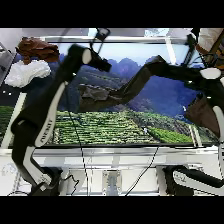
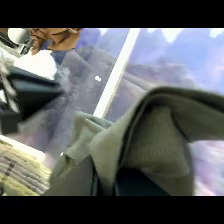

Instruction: Fold the shirts.

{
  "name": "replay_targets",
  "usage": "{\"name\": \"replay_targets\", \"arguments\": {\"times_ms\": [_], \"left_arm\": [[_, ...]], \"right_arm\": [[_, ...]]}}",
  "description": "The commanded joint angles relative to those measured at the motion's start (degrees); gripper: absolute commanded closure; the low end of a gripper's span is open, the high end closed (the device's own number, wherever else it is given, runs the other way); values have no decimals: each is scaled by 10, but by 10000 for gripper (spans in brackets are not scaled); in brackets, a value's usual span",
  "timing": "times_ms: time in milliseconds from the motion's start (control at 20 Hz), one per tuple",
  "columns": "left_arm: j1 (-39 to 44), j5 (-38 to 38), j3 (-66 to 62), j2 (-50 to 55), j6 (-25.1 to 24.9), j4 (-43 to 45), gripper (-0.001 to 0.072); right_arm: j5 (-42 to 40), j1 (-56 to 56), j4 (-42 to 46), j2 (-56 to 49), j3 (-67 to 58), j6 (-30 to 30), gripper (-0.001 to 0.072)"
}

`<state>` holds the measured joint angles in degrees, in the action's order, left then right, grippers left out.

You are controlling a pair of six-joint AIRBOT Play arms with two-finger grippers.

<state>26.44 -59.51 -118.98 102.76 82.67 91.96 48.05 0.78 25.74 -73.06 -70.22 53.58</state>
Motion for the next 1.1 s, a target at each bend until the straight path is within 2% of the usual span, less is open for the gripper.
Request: {"name": "replay_targets", "arguments": {"times_ms": [0, 250, 500, 550, 650, 900, 1050], "left_arm": [[-31, -8, -2, -51, 22, 23, 468], [-39, -54, 0, -60, 31, 24, 468], [-40, -70, 8, -59, 31, 24, 468], [-40, -71, 9, -59, 31, 24, 468], [-40, -73, 15, -59, 31, 26, 468], [-40, -96, 32, -59, 30, 31, 468], [-40, -121, 32, -59, 29, 70, 468]], "right_arm": [[-113, 112, 5, -21, 0, 5, 680], [-216, 274, -24, -108, 0, 19, 680], [-298, 372, -70, -169, 0, 19, 676], [-304, 380, -69, -170, 0, 17, 620], [-294, 385, -63, -170, -12, 14, 380], [-267, 372, -58, -170, -80, -43, 367], [-236, 330, 18, -167, -106, -43, 367]]}}
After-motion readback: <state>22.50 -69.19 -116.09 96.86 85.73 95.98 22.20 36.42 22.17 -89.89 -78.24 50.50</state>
